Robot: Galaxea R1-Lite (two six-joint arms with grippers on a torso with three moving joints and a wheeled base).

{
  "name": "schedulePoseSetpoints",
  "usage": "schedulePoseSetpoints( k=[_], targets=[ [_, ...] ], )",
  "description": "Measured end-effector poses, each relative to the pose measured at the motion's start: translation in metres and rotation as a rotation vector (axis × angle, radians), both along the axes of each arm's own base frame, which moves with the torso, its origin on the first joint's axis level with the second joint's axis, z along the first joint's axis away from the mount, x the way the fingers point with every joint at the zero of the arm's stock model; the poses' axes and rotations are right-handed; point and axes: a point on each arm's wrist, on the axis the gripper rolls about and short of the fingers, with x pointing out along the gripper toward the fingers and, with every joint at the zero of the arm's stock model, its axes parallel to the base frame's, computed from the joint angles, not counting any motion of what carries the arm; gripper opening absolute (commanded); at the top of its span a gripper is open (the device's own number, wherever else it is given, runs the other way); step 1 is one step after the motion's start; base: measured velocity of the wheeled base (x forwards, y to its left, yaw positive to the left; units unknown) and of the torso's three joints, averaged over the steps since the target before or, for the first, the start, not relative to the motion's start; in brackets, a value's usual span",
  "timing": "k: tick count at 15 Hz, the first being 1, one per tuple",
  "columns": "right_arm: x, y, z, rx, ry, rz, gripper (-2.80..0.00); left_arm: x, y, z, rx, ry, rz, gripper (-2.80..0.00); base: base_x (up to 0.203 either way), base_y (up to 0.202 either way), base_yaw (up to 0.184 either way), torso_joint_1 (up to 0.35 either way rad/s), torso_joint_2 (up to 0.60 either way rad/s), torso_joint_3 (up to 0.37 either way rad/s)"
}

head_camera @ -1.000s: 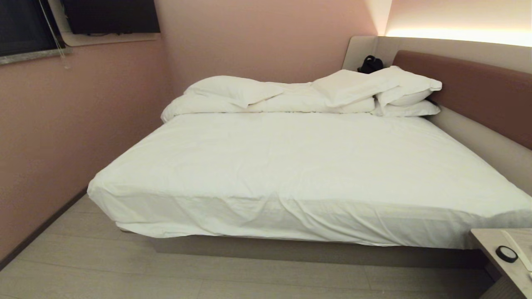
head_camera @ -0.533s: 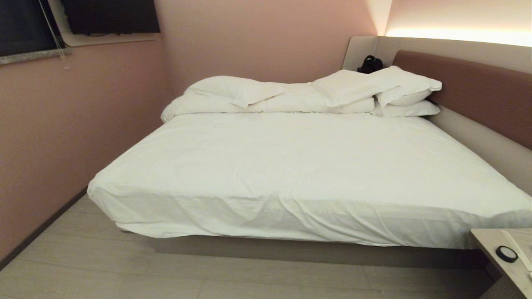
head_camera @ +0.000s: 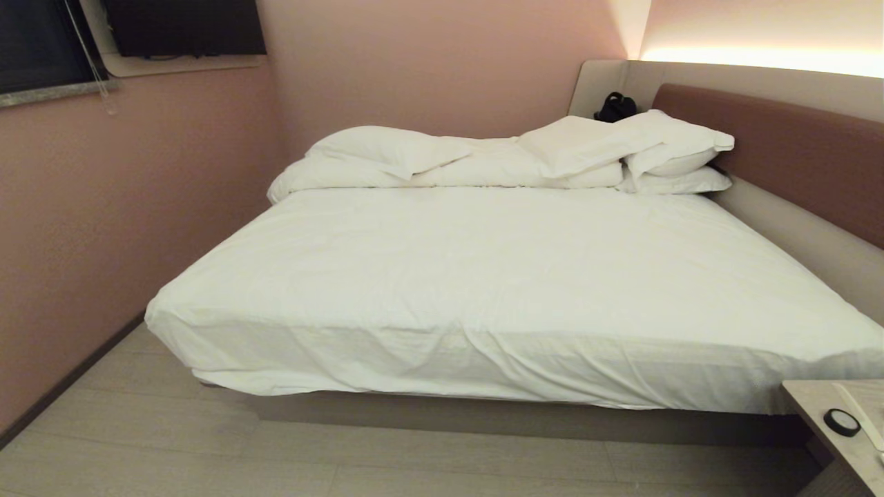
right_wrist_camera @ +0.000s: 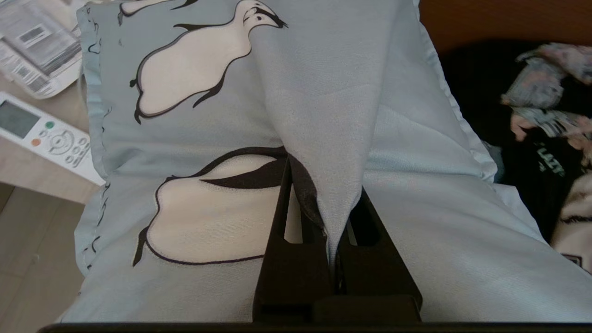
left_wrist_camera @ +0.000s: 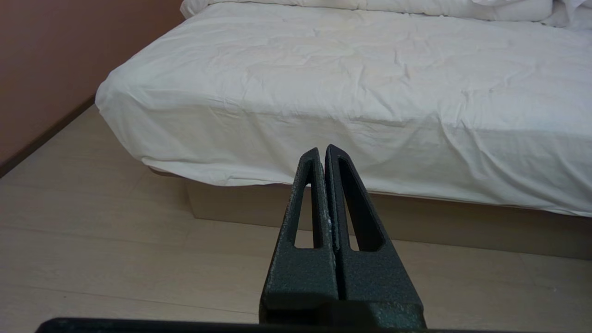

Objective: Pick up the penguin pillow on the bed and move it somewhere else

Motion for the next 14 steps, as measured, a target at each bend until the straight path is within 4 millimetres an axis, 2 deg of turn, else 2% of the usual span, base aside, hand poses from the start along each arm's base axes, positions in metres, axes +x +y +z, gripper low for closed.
schedulePoseSetpoints(
  k=[6,14],
  targets=[
    [-0.005,0.006,0.009,-0.021,-0.04,-0.063,-2.8,0.0,0.0,0.0,0.0,0.0,0.0,-2.8,0.0,0.0,0.0,0.0,0.0,0.0],
    [-0.025,0.01,0.004,-0.005,-0.02,-0.175,-2.8,0.0,0.0,0.0,0.0,0.0,0.0,-2.8,0.0,0.0,0.0,0.0,0.0,0.0]
  ],
)
